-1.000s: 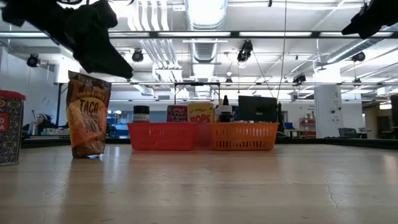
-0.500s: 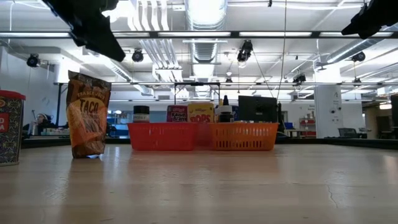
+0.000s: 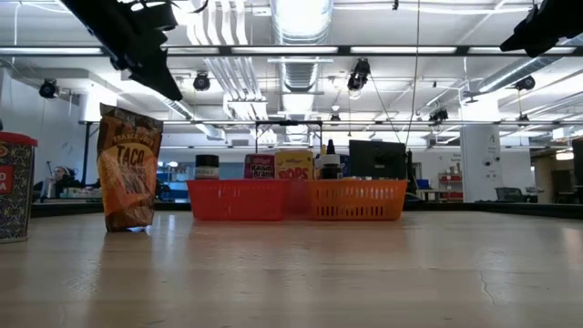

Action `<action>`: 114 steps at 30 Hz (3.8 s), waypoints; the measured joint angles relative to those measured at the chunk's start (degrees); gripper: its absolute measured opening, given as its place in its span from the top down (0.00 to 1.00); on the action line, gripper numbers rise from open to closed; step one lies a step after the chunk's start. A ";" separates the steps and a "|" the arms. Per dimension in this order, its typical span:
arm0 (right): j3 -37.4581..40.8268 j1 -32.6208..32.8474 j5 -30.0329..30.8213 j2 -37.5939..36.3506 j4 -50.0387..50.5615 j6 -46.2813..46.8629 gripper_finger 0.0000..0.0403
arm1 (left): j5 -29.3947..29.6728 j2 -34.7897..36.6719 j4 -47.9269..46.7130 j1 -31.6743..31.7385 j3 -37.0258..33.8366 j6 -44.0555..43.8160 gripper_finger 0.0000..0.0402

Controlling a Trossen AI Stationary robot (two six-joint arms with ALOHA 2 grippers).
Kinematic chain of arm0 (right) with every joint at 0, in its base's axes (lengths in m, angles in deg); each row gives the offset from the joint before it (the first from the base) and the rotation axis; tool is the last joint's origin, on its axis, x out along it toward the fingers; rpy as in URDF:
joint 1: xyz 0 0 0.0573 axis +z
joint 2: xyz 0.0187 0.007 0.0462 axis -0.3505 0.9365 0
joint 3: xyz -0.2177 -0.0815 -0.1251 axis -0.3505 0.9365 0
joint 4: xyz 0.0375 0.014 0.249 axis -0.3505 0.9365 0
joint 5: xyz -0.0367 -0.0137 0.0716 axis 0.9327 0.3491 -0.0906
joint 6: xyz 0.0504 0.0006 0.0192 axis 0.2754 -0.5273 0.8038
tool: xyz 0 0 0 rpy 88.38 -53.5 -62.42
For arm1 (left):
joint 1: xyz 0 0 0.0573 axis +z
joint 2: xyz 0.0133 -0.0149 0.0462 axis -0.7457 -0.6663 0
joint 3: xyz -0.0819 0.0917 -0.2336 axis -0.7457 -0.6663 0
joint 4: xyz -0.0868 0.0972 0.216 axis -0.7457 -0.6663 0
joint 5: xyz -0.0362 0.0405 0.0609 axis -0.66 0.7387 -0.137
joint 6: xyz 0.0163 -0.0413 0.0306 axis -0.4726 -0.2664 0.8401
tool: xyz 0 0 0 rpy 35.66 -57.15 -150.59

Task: Pick & Place Kitchen Items
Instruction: Put the black seasoning bottle into the red bin

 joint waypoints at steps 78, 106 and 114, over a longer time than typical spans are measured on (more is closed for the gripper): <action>0.01 -0.02 -0.02 0.00 -0.02 -0.01 0.98 | -42.10 -25.45 16.45 36.08 2.29 27.94 0.40; 0.01 -0.02 -0.02 -0.02 -0.02 -0.02 0.98 | -40.93 -17.35 1.22 34.38 15.26 26.43 0.44; 0.02 -0.02 -0.02 -0.02 -0.02 -0.02 0.98 | -44.71 -17.13 2.35 26.84 18.73 24.01 0.44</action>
